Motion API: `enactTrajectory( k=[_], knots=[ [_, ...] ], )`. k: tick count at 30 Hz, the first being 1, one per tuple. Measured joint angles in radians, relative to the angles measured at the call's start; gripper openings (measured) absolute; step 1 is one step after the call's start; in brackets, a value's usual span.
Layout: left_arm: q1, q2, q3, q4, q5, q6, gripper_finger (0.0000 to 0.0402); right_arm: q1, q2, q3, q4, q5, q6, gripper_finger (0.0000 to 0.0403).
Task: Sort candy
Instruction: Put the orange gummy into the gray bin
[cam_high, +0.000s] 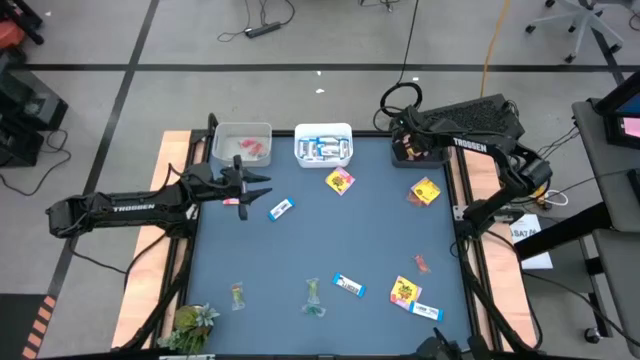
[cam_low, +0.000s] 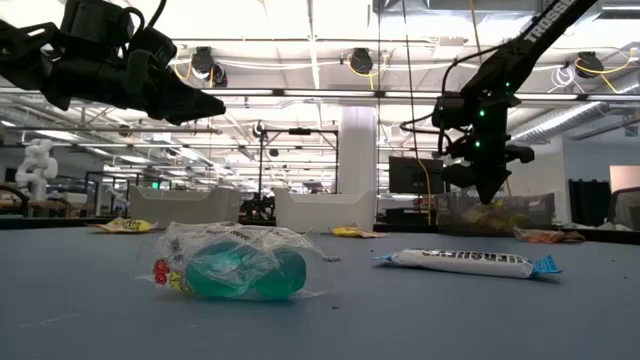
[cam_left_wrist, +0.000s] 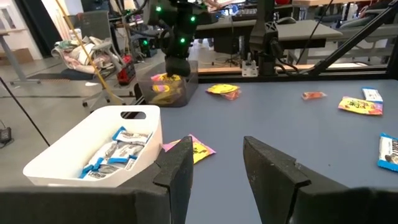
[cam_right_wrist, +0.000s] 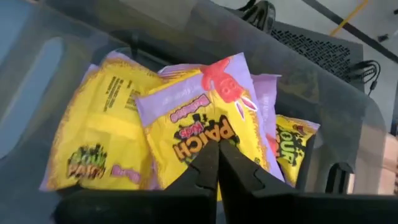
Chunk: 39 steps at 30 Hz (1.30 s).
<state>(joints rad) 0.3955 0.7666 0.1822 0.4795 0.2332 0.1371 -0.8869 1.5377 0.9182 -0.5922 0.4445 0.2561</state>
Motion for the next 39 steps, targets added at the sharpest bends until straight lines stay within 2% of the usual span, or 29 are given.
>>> enactTrajectory(
  k=[4, 8, 12, 16, 20, 30, 34, 39],
  knots=[
    [-0.021, 0.0, 0.0, -0.022, -0.002, 0.003, 0.0148, 0.049, -0.075, 0.0, -0.04, 0.007, -0.007, 0.0001],
    [-0.052, 0.01, 0.01, -0.032, -0.002, 0.025, 0.0148, 0.149, -0.189, 0.0, -0.066, 0.028, 0.001, 0.0001],
    [-0.074, 0.042, 0.04, -0.059, -0.007, 0.028, 0.0148, 0.305, -0.293, 0.0, -0.101, 0.02, 0.032, 0.0],
    [-0.083, 0.087, 0.046, -0.041, -0.009, 0.028, 0.0148, 0.497, -0.34, 0.0, -0.183, -0.07, 0.125, 0.0],
    [-0.083, 0.118, 0.046, -0.02, -0.009, 0.028, 0.0148, 0.705, -0.336, -0.001, -0.284, -0.145, 0.29, 0.0],
    [-0.083, 0.13, 0.046, 0.0, -0.009, 0.028, 0.0148, 1.152, -0.326, -0.1, -0.277, -0.282, 0.804, 0.0013],
    [-0.083, 0.13, 0.046, 0.001, -0.009, 0.028, 0.0148, 1.275, -0.322, -0.127, -0.283, -0.326, 1.014, 0.0045],
    [-0.082, 0.13, 0.046, 0.009, -0.009, 0.028, 0.0148, 1.367, -0.258, -0.134, -0.363, -0.39, 1.193, 0.0109]
  ],
)
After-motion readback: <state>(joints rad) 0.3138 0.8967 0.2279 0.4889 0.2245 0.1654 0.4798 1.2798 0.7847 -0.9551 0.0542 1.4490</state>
